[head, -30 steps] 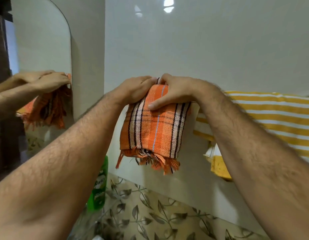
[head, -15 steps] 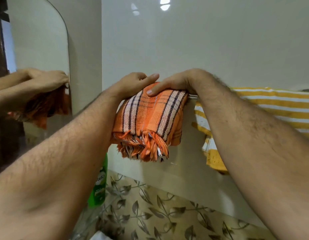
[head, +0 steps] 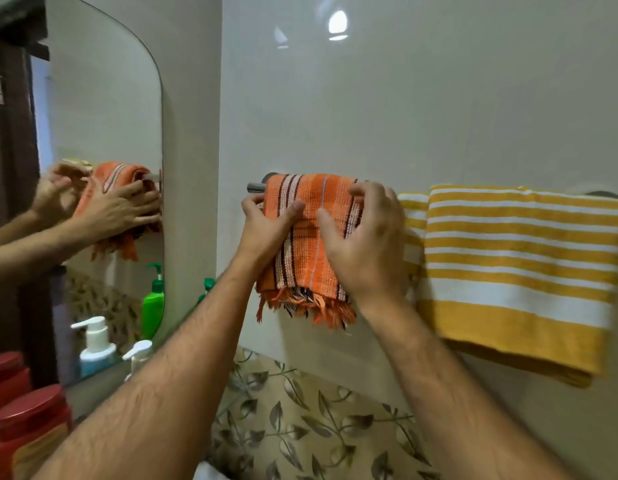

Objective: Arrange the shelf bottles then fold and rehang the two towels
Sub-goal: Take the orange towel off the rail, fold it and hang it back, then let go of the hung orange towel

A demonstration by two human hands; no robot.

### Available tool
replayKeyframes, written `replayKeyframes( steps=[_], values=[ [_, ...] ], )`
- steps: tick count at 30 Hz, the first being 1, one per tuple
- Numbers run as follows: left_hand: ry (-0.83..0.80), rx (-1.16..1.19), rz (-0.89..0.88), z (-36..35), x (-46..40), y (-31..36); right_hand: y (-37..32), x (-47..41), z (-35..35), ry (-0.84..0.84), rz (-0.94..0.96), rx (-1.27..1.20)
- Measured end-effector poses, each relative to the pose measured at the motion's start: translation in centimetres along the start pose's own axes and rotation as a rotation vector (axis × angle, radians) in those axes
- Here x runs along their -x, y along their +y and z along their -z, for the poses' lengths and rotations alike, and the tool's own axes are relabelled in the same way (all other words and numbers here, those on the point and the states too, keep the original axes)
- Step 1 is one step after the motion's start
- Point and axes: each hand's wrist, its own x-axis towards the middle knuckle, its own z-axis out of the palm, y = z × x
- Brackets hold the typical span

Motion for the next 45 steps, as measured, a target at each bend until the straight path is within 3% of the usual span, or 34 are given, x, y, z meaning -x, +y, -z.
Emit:
replayKeyframes(
  steps=[3,6,12,15,18,20,26,31,33,38,45],
  values=[
    [-0.075,0.023,0.043,0.3,-0.5,-0.3,0.3,2.4,-0.4,-0.02,-0.269,-0.022],
    [-0.141,-0.031,0.065,1.0,-1.1,-0.6,1.8,1.8,-1.2,-0.241,-0.539,-0.1],
    [-0.149,0.07,0.079,1.3,-1.3,-1.0,4.7,-0.6,-1.3,-0.506,-0.67,-0.453],
    [-0.198,0.084,0.132,1.1,-1.3,-1.4,5.8,-0.1,-1.4,-0.505,-0.637,-0.461],
    [-0.268,-0.132,0.203,1.4,-1.1,-2.8,6.9,0.9,-2.2,-0.504,-0.637,-0.347],
    [-0.214,-0.24,0.226,1.6,-0.4,-4.0,7.3,1.8,-2.8,-0.506,-0.622,-0.25],
    [0.008,-0.282,0.172,0.4,1.3,-5.5,7.7,4.0,-2.9,-0.409,-0.595,-0.154],
    [0.324,-0.372,-0.131,-1.5,4.6,-5.3,7.8,6.8,-2.5,-0.393,-0.633,-0.217],
    [0.37,-0.443,-0.233,-1.8,5.9,-5.8,7.8,8.0,-2.3,-0.385,-0.648,-0.231],
    [0.312,-0.674,-0.202,-1.5,9.3,-6.7,7.6,11.5,-2.6,-0.41,-0.693,-0.272],
    [0.213,-0.922,-0.171,-0.4,16.4,-9.0,7.9,16.4,-3.2,-0.687,-0.585,-0.247]
  ],
)
